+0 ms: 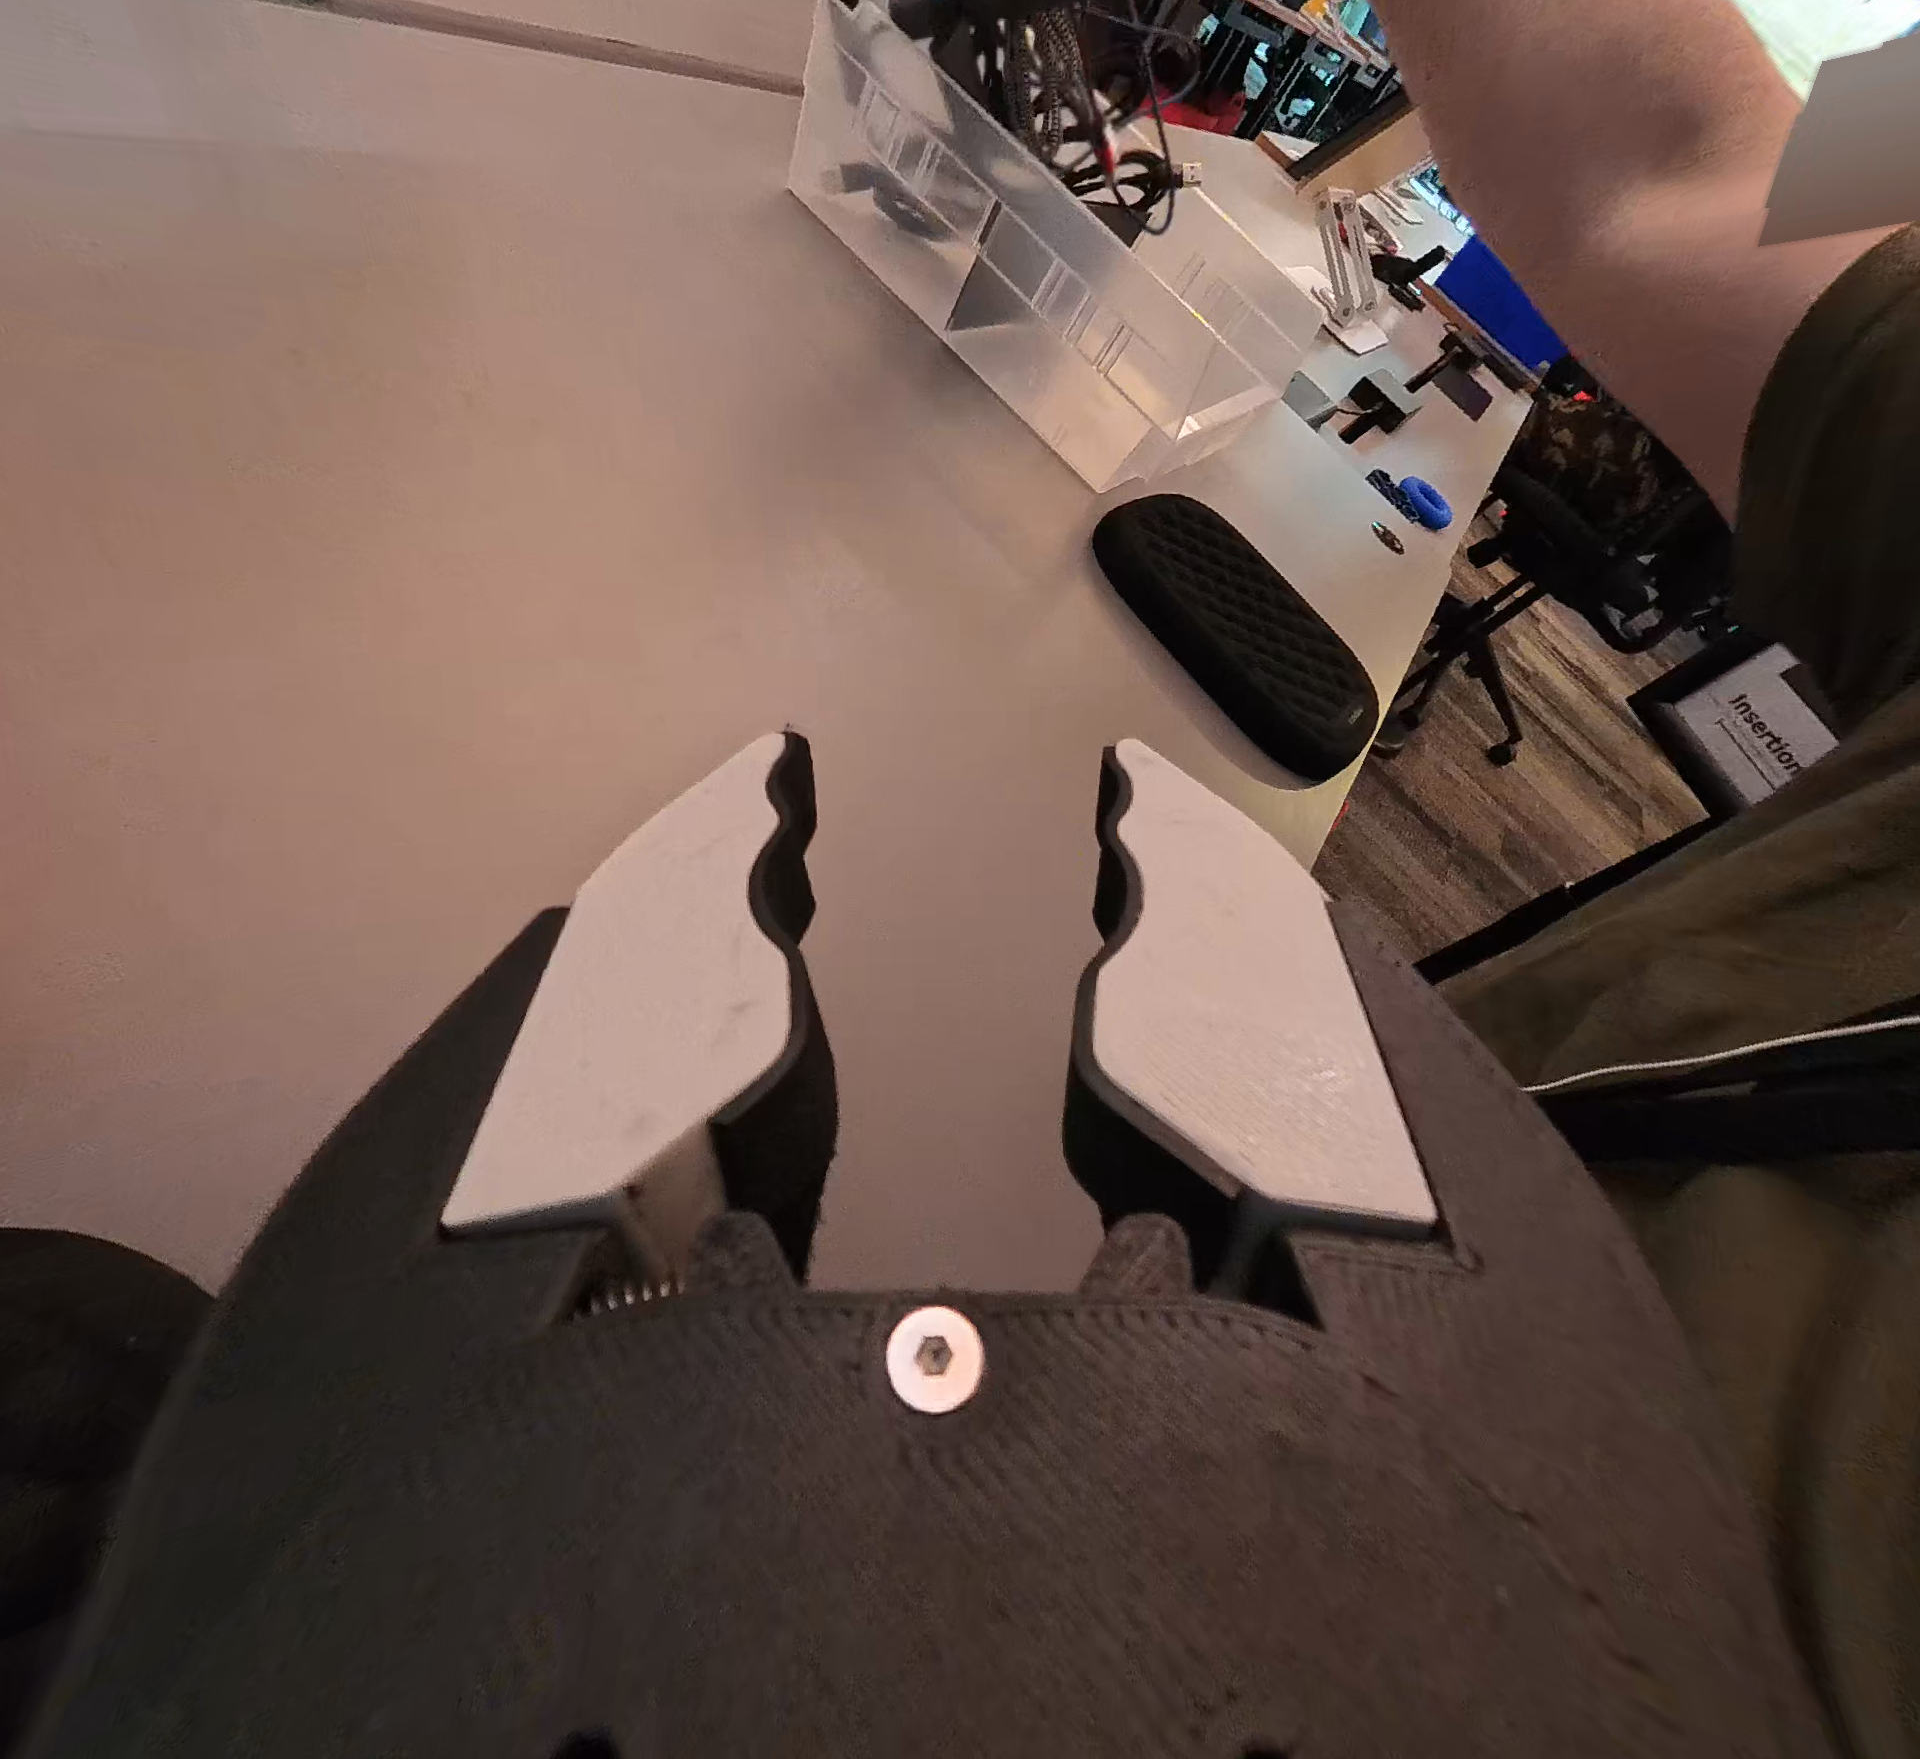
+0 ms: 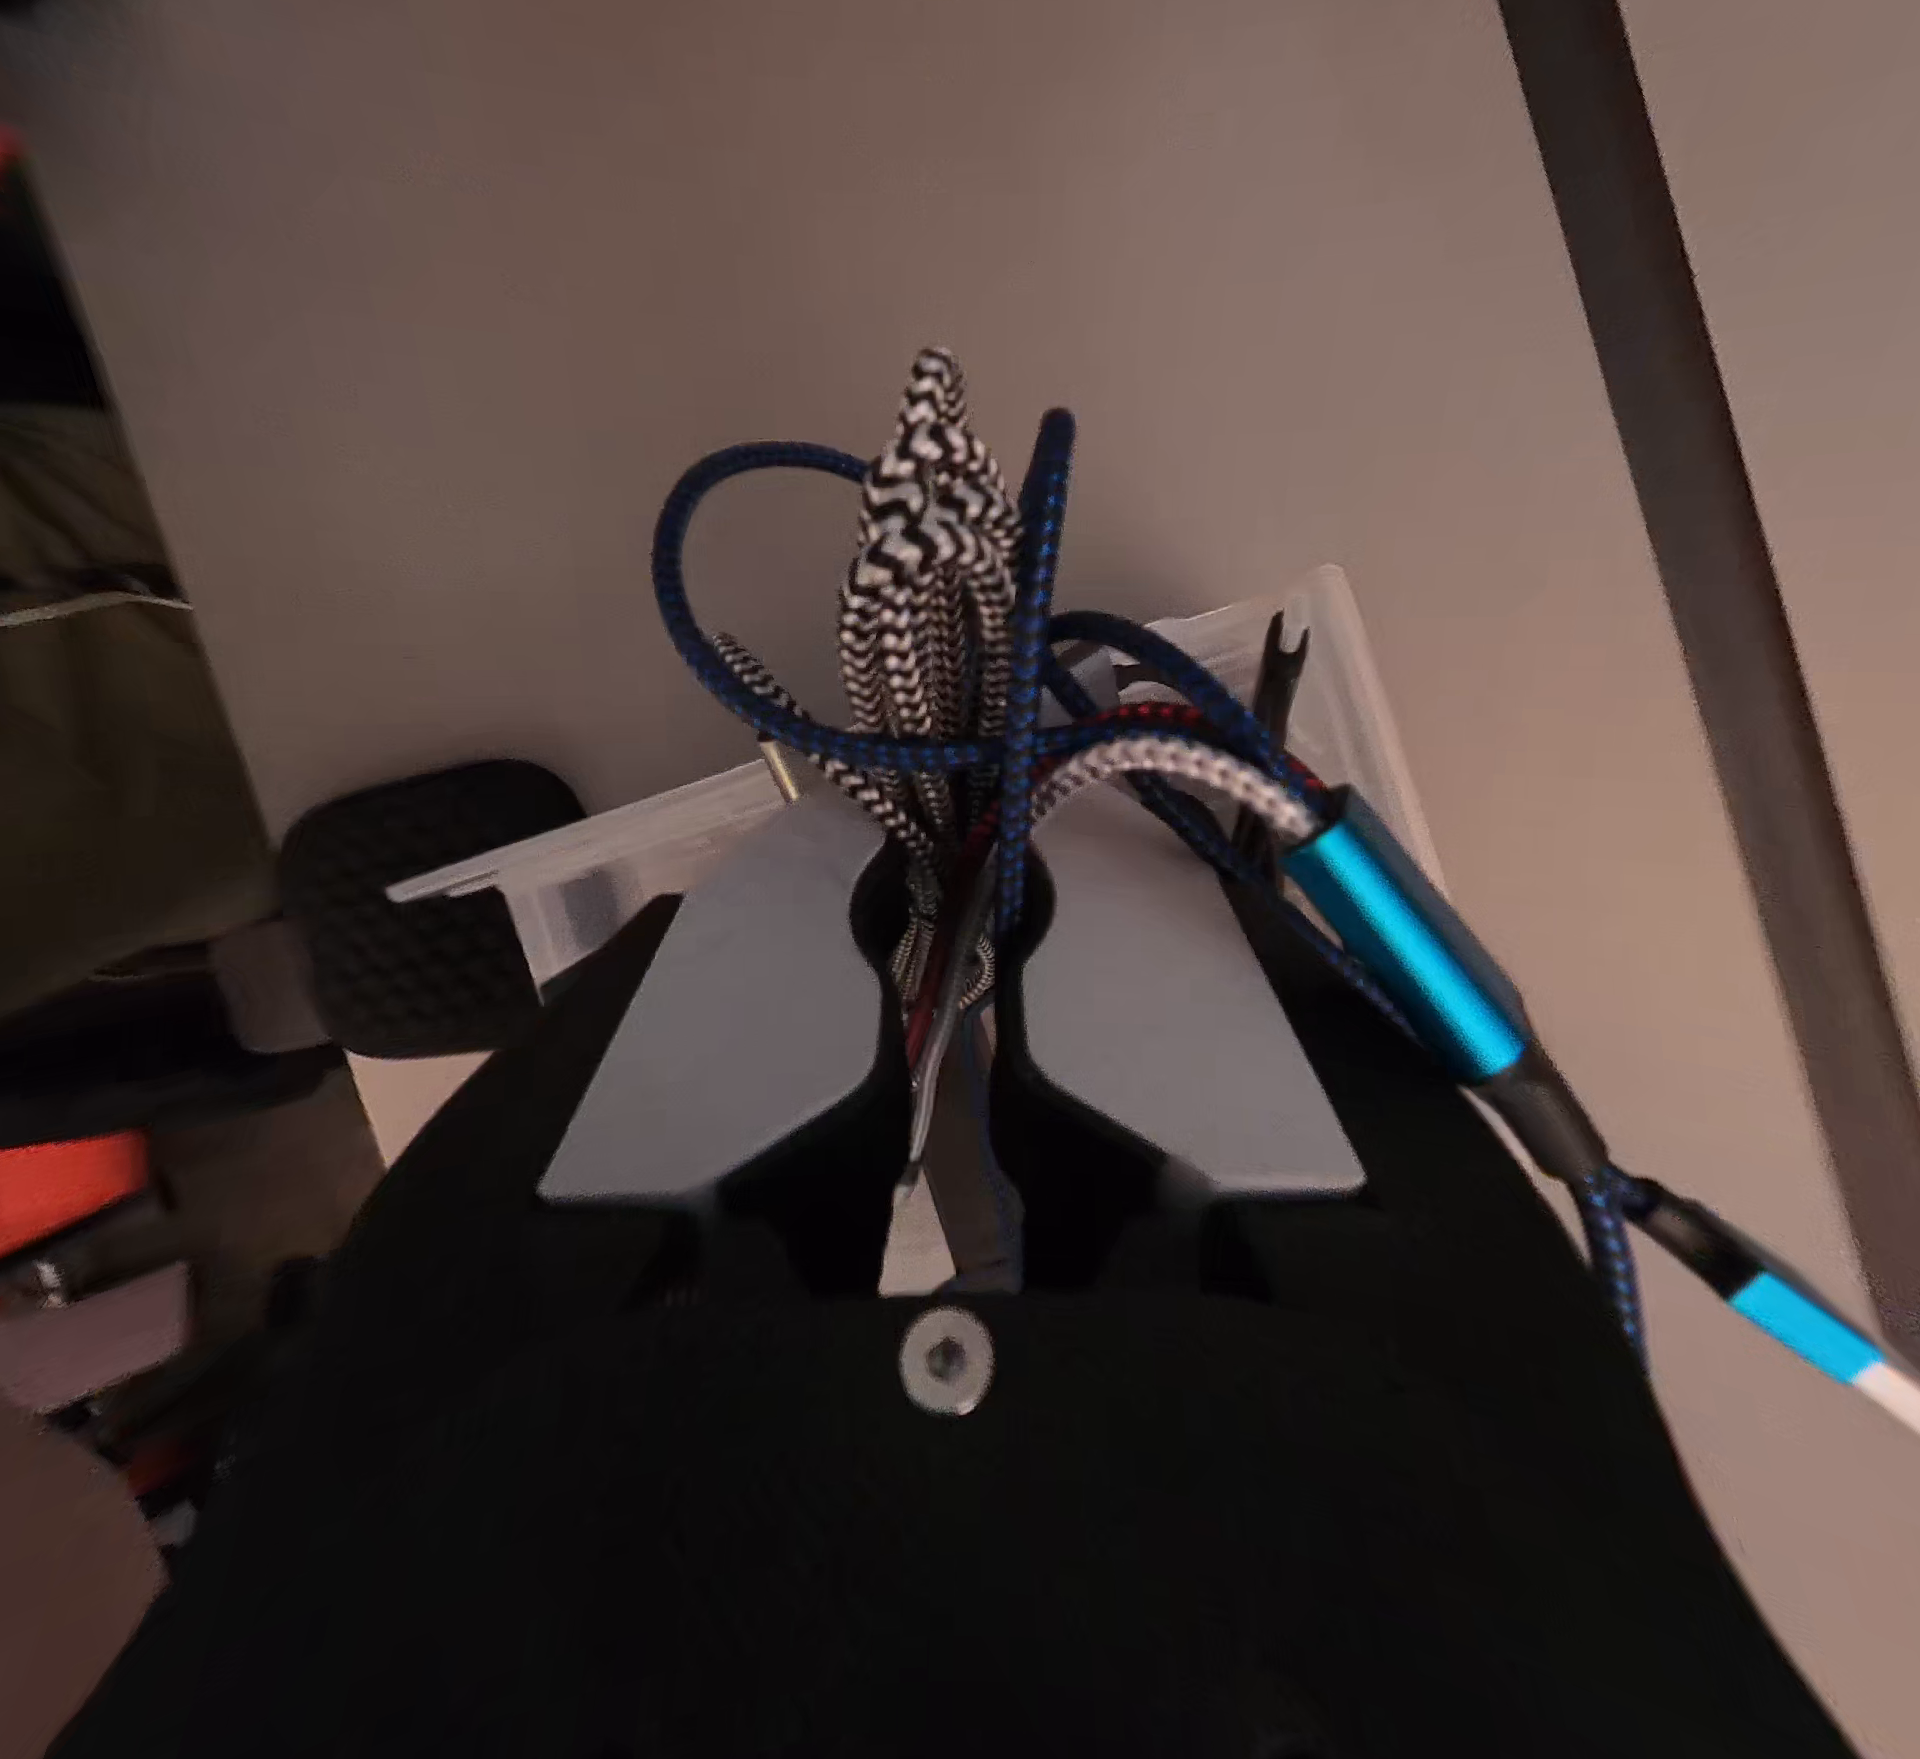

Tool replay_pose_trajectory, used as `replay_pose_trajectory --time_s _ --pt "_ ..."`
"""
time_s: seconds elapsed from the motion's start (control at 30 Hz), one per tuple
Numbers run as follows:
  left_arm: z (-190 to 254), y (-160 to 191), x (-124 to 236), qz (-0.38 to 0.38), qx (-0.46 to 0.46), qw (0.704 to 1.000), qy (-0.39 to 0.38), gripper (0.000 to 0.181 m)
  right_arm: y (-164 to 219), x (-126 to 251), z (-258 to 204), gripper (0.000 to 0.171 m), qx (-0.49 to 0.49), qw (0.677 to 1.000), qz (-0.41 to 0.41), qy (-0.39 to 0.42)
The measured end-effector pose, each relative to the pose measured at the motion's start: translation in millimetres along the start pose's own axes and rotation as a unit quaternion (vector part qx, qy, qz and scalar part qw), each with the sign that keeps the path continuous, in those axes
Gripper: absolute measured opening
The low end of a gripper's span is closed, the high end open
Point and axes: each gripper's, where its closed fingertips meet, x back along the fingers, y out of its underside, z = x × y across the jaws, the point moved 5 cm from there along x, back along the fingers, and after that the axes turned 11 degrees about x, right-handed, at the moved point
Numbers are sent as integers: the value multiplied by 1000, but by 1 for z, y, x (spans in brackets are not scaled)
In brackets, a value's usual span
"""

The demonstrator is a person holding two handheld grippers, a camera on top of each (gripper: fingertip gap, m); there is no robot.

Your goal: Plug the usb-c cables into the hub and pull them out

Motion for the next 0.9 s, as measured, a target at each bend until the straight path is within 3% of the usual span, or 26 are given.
replay_pose_trajectory --time_s 0.23,0.37,0.57,0.67,0.9 --pt "4 1 -9 -22 -8 1000 2 51 61 -9 27 14 -48 998 -27 19" --pt "7 -1 -19 -34 -11 999 5 50 65 -15 30 13 -21 999 -20 25" --pt "17 -4 -37 -57 -22 998 9 51 76 -22 40 20 -36 995 -80 56" --pt "20 -4 -41 -63 -23 998 9 53 77 -10 43 43 -21 988 -88 126" --pt "17 -14 -39 -66 -34 997 -4 57 85 37 9 50 -18 974 -97 205"
